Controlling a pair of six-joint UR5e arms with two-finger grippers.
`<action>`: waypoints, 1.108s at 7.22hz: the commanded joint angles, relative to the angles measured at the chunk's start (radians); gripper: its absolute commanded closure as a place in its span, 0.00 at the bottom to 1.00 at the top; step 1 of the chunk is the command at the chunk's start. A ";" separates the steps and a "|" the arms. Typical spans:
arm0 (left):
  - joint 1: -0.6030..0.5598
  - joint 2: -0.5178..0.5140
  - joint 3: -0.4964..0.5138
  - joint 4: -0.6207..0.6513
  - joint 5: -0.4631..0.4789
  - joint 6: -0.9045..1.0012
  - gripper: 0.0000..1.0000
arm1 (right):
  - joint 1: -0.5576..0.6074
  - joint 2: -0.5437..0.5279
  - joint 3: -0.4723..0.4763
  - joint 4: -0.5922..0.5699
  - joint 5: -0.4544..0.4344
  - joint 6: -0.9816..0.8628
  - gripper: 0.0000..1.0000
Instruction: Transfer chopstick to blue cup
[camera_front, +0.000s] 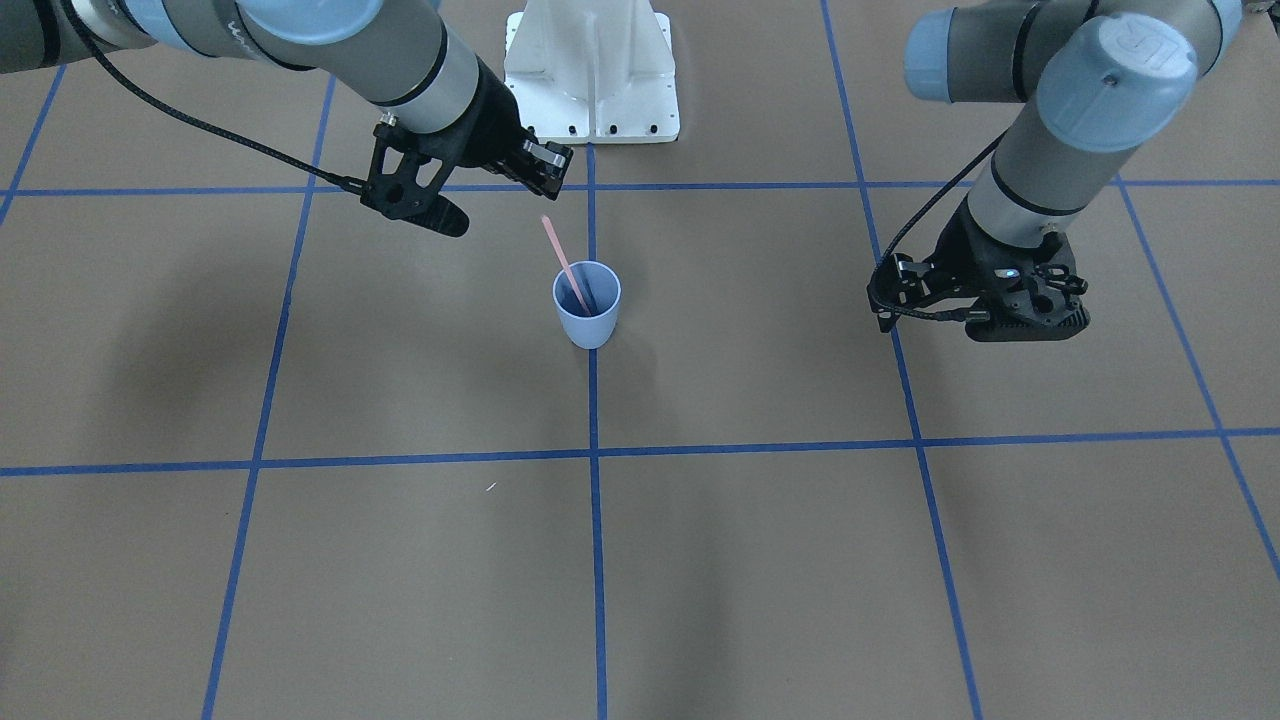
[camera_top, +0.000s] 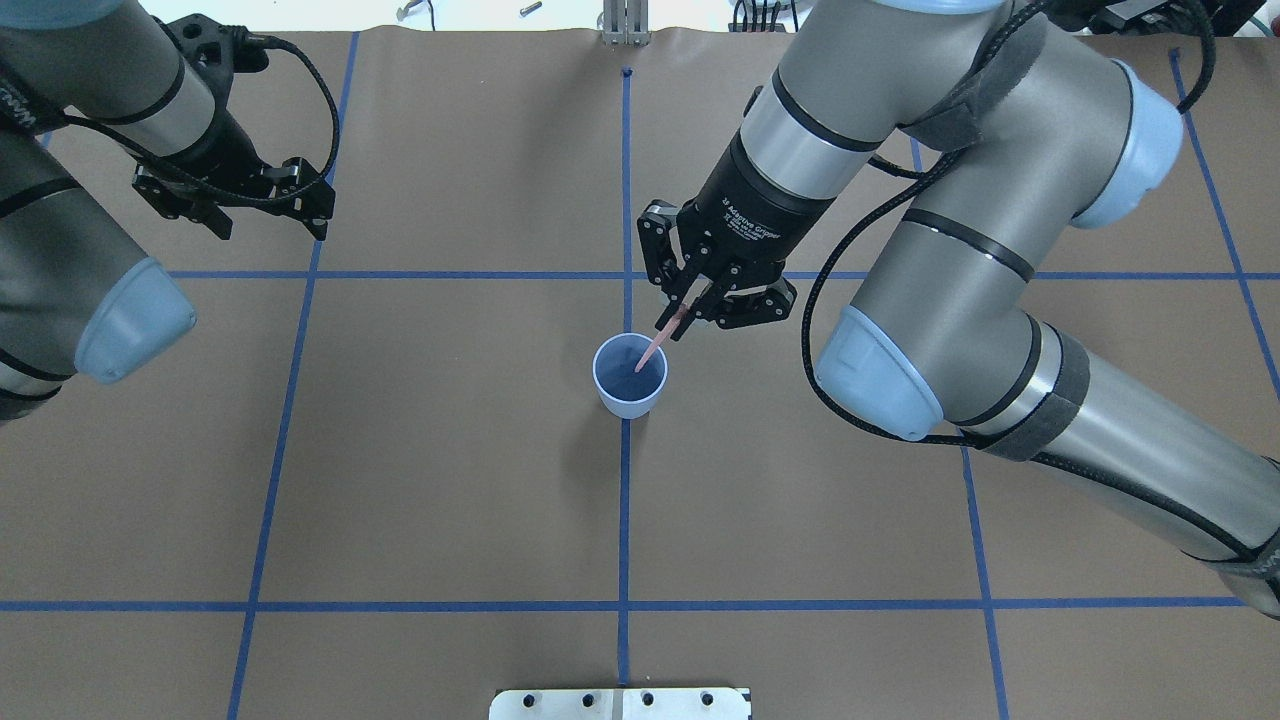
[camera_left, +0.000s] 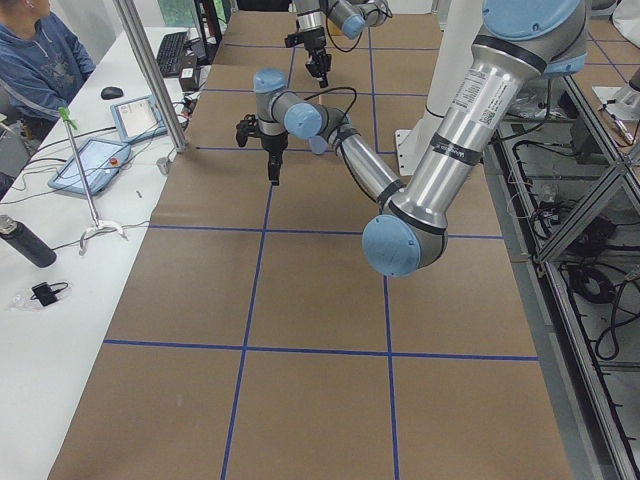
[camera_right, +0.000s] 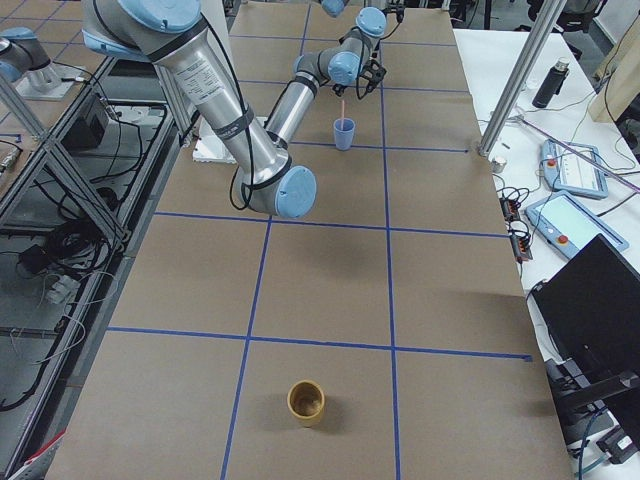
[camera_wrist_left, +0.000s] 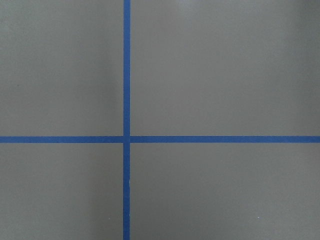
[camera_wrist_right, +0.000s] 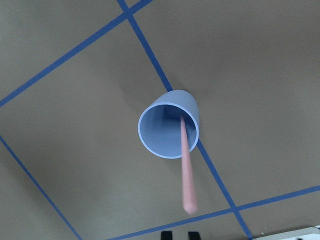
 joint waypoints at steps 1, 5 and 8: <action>0.000 0.000 0.005 0.000 0.002 0.002 0.02 | -0.004 -0.002 0.001 0.006 -0.001 -0.002 0.00; -0.047 0.029 -0.003 0.003 -0.005 0.084 0.02 | 0.202 -0.210 0.166 0.005 -0.007 -0.152 0.00; -0.147 0.117 -0.019 0.000 -0.035 0.268 0.02 | 0.365 -0.415 0.160 0.006 -0.035 -0.584 0.00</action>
